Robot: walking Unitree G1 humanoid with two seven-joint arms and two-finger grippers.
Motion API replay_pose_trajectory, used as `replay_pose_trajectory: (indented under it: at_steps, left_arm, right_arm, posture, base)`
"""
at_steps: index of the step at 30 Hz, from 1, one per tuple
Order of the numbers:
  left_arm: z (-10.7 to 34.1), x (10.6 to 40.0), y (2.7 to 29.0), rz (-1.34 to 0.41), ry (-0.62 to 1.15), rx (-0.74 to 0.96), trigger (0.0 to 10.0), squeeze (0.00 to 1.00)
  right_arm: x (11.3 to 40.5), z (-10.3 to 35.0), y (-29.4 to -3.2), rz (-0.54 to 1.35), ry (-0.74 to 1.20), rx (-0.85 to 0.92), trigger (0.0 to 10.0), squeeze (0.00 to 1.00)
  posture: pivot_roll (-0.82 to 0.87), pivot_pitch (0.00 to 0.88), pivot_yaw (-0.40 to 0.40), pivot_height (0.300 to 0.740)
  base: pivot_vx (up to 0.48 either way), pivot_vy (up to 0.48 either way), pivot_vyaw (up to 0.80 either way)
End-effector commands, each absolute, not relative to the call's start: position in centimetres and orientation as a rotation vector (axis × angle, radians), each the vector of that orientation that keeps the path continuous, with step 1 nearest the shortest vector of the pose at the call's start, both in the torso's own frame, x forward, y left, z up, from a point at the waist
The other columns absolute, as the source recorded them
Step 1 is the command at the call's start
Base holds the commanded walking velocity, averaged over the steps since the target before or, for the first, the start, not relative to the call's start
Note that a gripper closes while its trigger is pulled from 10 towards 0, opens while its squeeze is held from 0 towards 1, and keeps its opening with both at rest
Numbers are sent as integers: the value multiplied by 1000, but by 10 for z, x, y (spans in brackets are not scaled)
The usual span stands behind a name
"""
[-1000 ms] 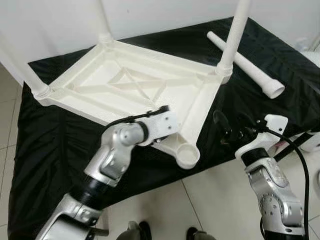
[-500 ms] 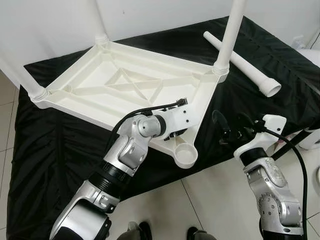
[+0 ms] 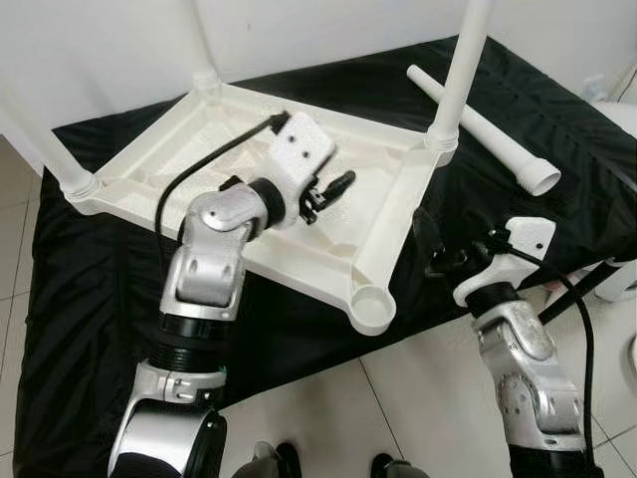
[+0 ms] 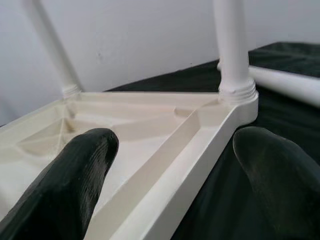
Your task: Building children table
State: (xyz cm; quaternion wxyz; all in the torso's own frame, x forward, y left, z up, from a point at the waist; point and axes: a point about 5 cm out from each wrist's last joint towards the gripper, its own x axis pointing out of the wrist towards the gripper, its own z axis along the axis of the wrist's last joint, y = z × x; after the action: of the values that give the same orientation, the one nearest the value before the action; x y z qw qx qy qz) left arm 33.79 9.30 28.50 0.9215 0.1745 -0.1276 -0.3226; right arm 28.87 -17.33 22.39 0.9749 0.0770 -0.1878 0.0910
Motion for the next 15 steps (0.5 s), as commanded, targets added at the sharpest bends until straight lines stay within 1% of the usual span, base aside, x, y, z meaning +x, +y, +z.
replay_pose_trajectory:
  at_steps: [1, 5, 6, 8, 15]
  left_arm:
    - [273, 343, 116, -324, -266, 344, 10000, 0]
    - [265, 340, 117, -337, -257, 396, 10000, 0]
    - [257, 337, 120, -344, -241, 420, 10000, 0]
    - [251, 335, 124, -338, -226, 439, 10000, 0]
    - [245, 329, 122, -387, -216, 386, 10000, 0]
  right_arm:
    - [297, 223, -187, 83, -374, 118, 10000, 0]
    - [301, 224, -194, 35, -373, 120, 10000, 0]
    - [304, 226, -202, -15, -378, 99, 10000, 0]
    - [307, 227, -209, -60, -382, 80, 10000, 0]
    - [313, 230, -221, -134, -388, 34, 10000, 0]
  posture:
    - [-67, 112, 57, 740]
    - [-67, 112, 57, 740]
    - [-64, 97, 48, 740]
    - [-64, 94, 47, 740]
    - [-65, 69, 36, 740]
  base:
    - [0, 0, 0]
    - [0, 0, 0]
    - [0, 0, 0]
    - [0, 0, 0]
    - [0, 0, 0]
